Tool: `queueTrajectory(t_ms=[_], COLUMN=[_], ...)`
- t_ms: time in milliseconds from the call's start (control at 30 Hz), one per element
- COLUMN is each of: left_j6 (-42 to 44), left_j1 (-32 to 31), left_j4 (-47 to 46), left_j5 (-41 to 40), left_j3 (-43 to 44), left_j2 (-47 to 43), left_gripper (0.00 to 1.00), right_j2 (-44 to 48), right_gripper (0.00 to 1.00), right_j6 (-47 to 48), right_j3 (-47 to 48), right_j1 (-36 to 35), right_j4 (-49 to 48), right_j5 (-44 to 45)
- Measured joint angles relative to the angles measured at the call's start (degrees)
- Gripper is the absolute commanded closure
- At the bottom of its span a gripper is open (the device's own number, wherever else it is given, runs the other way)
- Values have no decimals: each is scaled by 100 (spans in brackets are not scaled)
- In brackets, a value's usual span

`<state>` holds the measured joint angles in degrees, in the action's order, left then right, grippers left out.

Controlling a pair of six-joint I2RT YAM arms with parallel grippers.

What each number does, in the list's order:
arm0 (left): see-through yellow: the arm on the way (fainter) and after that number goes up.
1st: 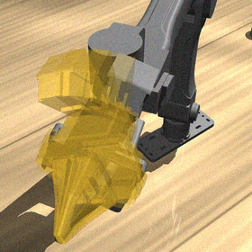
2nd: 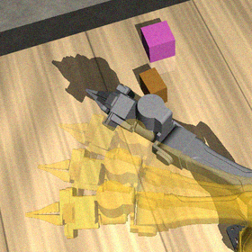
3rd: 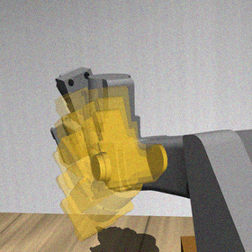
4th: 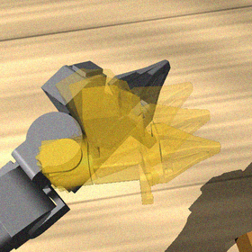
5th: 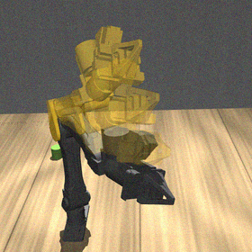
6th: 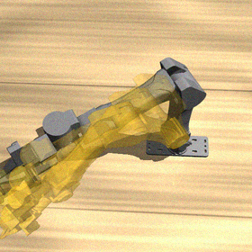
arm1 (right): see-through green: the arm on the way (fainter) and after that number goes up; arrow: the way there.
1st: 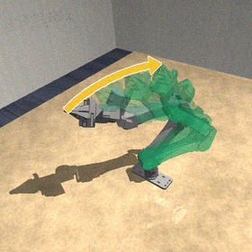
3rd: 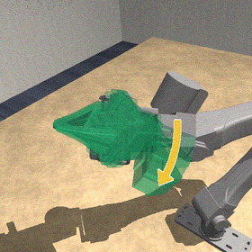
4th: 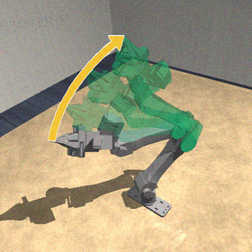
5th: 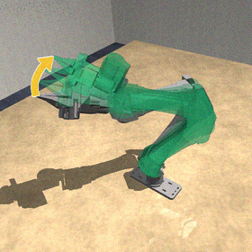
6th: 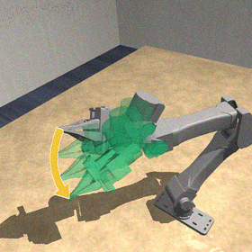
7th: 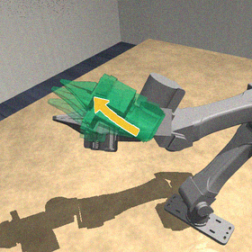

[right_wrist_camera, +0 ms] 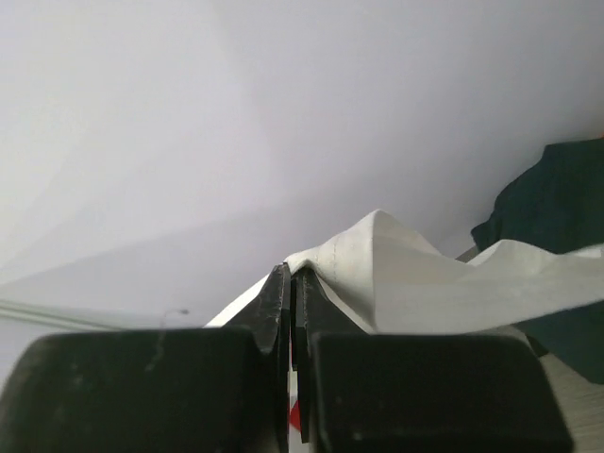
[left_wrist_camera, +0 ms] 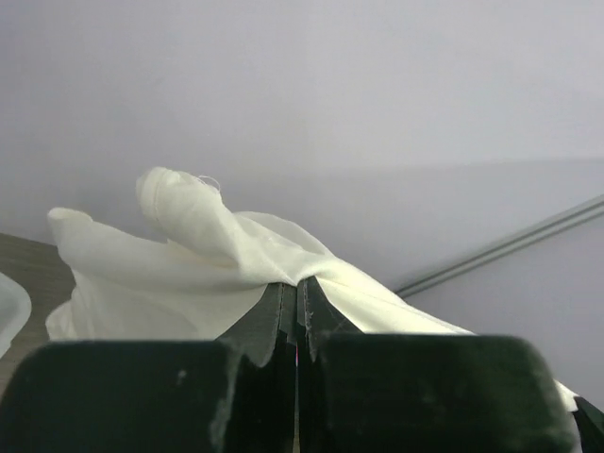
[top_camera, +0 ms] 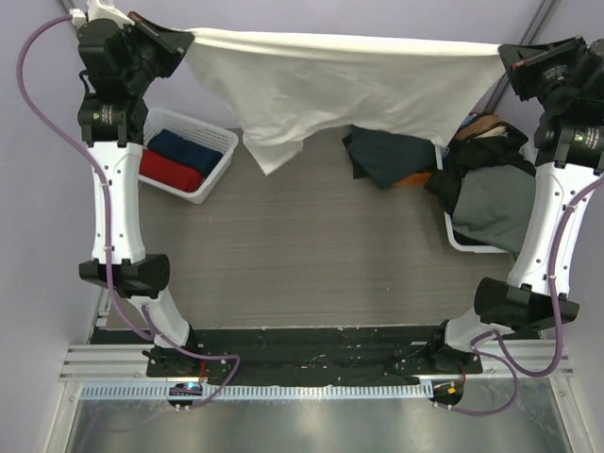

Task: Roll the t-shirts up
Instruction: Fold the T-shirt at the center of the board.

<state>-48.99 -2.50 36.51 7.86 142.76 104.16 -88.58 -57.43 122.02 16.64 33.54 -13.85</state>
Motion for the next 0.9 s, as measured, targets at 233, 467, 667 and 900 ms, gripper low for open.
queueTrajectory(t_ms=[233, 467, 667, 900], left_j6=[-197, 11, -146, -297], left_j1=[404, -221, -957, -949], left_j4=[-1091, -1598, -1679, -1679], left_j5=[798, -20, -938, -1578], left_j3=[-2481, -7066, -9713, -10856], left_j2=[-933, -2304, -3720, -5274], left_gripper=[100, 100, 100, 100], right_j2=[811, 1978, 3237, 4015], right_gripper=[99, 99, 99, 99], right_j6=[-323, -372, -68, 472], right_j3=[-2369, -6264, -7895, -9488], right_j1=[282, 330, 372, 374], right_j4=[-1064, -1255, -1078, -946], right_j5=[-1062, -787, -407, -275])
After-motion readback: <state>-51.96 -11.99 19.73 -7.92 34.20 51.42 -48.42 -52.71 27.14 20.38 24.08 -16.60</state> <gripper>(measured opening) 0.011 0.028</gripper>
